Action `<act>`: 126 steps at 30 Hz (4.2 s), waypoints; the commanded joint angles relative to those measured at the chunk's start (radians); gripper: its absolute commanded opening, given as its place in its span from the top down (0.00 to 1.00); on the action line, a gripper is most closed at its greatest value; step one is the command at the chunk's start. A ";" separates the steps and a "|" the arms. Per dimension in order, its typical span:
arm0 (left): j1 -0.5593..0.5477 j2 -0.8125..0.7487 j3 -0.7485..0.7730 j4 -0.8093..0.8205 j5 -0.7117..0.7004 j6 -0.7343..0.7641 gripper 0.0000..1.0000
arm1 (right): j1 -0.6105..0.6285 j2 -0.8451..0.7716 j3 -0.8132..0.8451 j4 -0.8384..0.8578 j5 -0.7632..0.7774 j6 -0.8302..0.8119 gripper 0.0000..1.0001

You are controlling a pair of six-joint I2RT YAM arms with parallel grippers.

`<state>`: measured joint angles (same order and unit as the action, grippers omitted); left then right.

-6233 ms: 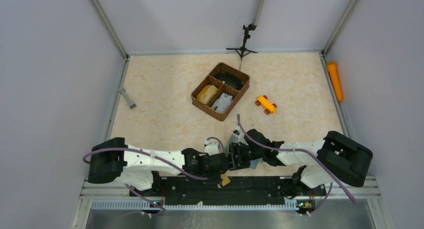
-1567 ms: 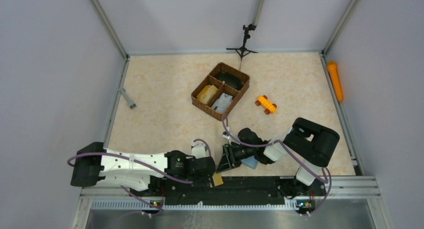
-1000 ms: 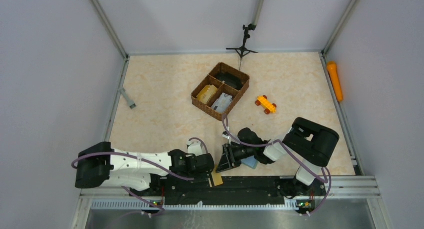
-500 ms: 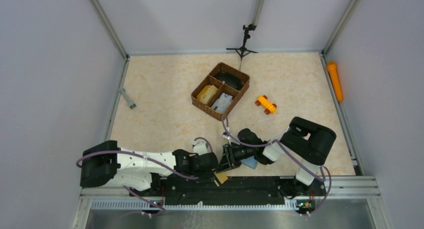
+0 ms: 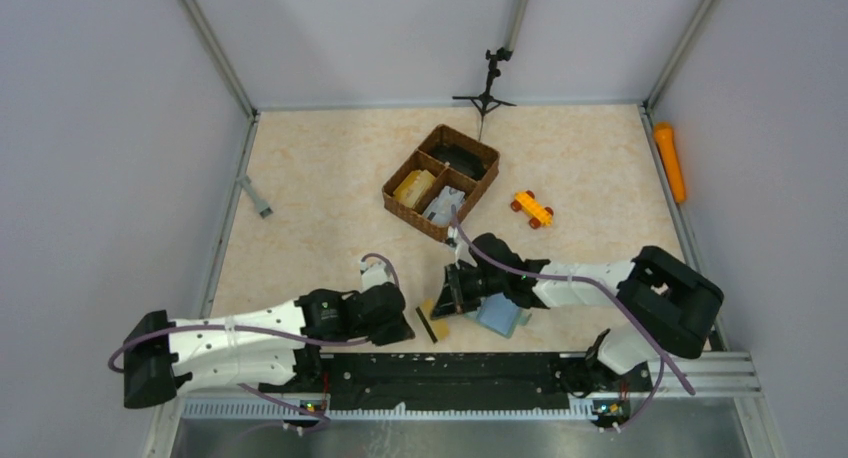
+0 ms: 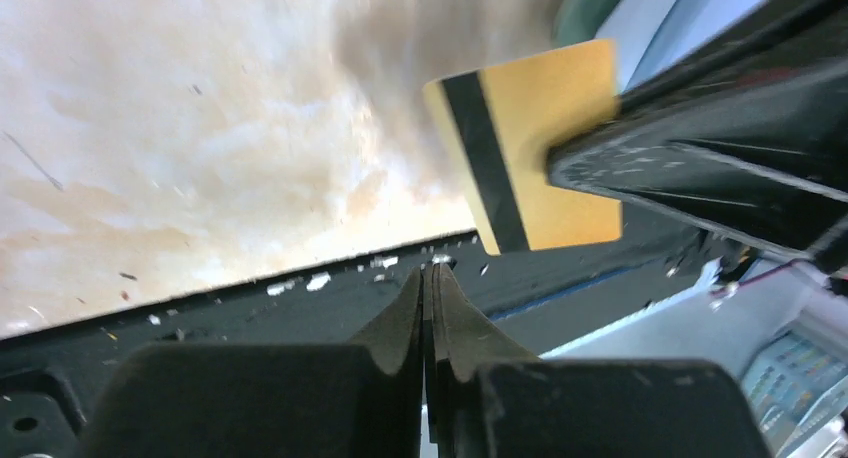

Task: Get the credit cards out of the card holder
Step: Pick up the credit card at the corner of the board, then place the credit card in the storage box, then close the card holder at the center of the board.

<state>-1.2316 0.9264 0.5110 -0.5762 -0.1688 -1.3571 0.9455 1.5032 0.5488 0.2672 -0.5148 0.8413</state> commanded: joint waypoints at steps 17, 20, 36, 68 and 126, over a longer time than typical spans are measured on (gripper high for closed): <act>0.583 -0.022 0.024 0.196 0.039 0.511 0.91 | -0.232 0.153 0.660 -0.275 0.604 0.260 1.00; 0.624 -0.041 0.014 0.236 0.037 0.545 0.85 | -0.243 0.221 0.705 -0.221 0.654 0.335 1.00; 0.728 -0.113 0.036 0.257 -0.035 0.682 0.27 | -0.259 0.515 0.949 -0.191 0.713 0.440 1.00; 0.625 0.212 0.038 0.661 0.614 0.759 0.20 | -0.267 -0.394 0.345 -0.757 0.726 -0.034 0.27; 0.220 0.856 0.412 0.601 0.459 0.600 0.91 | -0.267 -0.831 -0.208 -0.637 0.434 0.128 0.81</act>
<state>-0.9977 1.8065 0.9218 0.0444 0.3088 -0.7631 0.6838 0.7307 0.2115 -0.3489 -0.1394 1.0115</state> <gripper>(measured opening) 0.112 0.188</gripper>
